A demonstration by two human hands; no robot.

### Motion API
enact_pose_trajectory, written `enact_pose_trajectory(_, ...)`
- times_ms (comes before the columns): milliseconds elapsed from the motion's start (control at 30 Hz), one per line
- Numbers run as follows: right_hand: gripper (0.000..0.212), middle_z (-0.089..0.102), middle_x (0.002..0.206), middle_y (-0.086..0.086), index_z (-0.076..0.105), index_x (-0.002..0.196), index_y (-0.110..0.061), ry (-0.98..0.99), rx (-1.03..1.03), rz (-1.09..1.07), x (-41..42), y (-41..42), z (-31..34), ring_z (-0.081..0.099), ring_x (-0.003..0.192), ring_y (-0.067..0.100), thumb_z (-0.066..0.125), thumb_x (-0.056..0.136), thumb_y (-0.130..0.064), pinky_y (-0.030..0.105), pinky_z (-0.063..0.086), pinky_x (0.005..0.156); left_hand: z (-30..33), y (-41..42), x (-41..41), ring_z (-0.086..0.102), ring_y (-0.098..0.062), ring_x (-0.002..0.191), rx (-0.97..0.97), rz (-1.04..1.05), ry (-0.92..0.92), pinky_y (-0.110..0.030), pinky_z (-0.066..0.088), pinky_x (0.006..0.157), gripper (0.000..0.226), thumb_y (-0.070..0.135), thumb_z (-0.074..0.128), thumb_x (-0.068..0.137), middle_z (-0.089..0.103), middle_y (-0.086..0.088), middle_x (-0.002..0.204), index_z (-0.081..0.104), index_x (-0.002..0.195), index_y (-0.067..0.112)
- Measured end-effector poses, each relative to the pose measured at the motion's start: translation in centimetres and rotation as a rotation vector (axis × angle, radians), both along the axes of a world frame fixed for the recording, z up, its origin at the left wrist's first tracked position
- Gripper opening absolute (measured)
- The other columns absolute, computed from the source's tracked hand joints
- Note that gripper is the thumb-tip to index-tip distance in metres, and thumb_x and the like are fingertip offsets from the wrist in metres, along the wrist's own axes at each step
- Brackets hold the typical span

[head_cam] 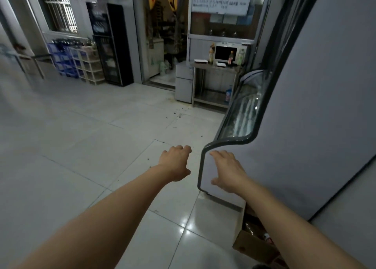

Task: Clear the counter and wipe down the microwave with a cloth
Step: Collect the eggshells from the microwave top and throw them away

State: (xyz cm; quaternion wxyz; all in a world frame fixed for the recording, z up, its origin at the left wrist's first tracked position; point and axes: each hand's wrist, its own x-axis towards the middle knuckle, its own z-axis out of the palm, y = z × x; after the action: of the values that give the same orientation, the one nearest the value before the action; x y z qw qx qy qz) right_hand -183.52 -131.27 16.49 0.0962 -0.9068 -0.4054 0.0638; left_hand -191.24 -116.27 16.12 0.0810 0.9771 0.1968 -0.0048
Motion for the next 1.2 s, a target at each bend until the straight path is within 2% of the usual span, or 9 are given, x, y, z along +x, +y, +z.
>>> enact_pose_trajectory(167, 0.084, 0.029, 0.147, 0.008, 0.02, 0.146, -0.017, 0.015, -0.004, 0.01, -1.7, 9.1, 1.3, 0.026, 0.135, 0.027, 0.072, 0.08, -0.024, 0.037, 0.031, 0.11, 1.6, 9.1, -2.8, 0.045, -0.025, 0.124, 0.005, 0.014, 0.016, -0.039, 0.037, 0.1, 0.063, 0.03, 0.064, 0.086, 0.046, -0.004, 0.136, 0.031, 0.138, 0.017)
enact_pose_trajectory(567, 0.083, 0.031, 0.144, 0.007, 0.021, 0.145, -0.018, 0.027, 0.031, 0.039, -0.9, 24.5, 2.4, 0.029, 0.132, 0.027, 0.072, 0.079, -0.022, 0.038, 0.036, 0.103, 1.7, 24.5, -3.6, 0.049, -0.023, 0.118, -0.058, 0.097, -0.018, -0.035, 0.041, 0.096, 0.059, 0.027, 0.064, 0.084, 0.051, -0.003, 0.131, 0.034, 0.134, 0.017)
enact_pose_trajectory(800, 0.086, 0.031, 0.145, 0.006, 0.022, 0.145, -0.018, 0.031, 0.052, 0.045, 5.6, 34.8, 1.8, 0.03, 0.133, 0.026, 0.074, 0.077, -0.026, 0.039, 0.037, 0.105, 1.0, 33.5, 2.8, 0.048, -0.023, 0.121, -0.036, 0.1, -0.024, -0.036, 0.039, 0.096, 0.06, 0.03, 0.063, 0.085, 0.048, -0.002, 0.134, 0.033, 0.135, 0.018)
enact_pose_trajectory(1200, 0.088, 0.029, 0.146, 0.006, 0.021, 0.146, -0.018, 0.065, 0.037, 0.009, 21.6, 49.6, 2.3, 0.028, 0.134, 0.026, 0.075, 0.077, -0.029, 0.038, 0.034, 0.107, 2.1, 49.4, 18.3, 0.048, -0.024, 0.12, -0.055, 0.104, 0.002, -0.037, 0.041, 0.097, 0.062, 0.029, 0.063, 0.085, 0.048, -0.004, 0.133, 0.032, 0.137, 0.017)
